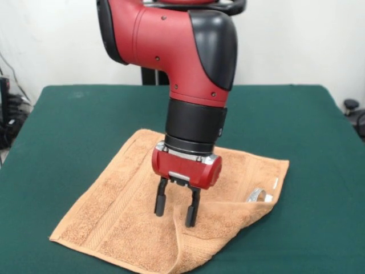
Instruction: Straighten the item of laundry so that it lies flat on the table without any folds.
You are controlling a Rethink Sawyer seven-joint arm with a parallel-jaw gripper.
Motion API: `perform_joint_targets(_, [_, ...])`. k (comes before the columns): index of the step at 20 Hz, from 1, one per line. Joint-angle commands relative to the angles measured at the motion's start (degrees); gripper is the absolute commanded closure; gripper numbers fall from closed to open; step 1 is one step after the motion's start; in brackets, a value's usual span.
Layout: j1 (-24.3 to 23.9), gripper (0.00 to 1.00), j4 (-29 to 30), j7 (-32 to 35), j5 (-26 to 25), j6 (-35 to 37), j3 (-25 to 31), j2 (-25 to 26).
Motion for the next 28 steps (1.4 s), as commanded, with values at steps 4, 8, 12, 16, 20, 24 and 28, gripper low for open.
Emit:
perform_joint_targets(4, [2.66, 0.00, 4.48, 12.53, 3.23, -0.96, 4.41, 4.13])
perform_joint_targets(8, [2.78, 0.00, 4.13, 11.76, 2.66, -1.35, 4.08, 4.18])
perform_joint_targets(12, [2.10, 1.00, 4.37, 11.56, 2.22, -1.34, 4.81, 3.99])
perform_joint_targets(16, [1.37, 1.00, 4.84, 12.00, 1.92, -2.36, 5.81, 4.04])
perform_joint_targets(20, [0.77, 1.00, 4.63, 11.61, 1.41, -2.48, 6.50, 4.27])
perform_joint_targets(24, [0.58, 1.00, 4.68, 11.55, 1.38, -2.32, 6.71, 4.23])
perform_joint_targets(28, [1.98, 0.00, 4.28, 11.73, 1.60, -3.55, 4.80, 4.37])
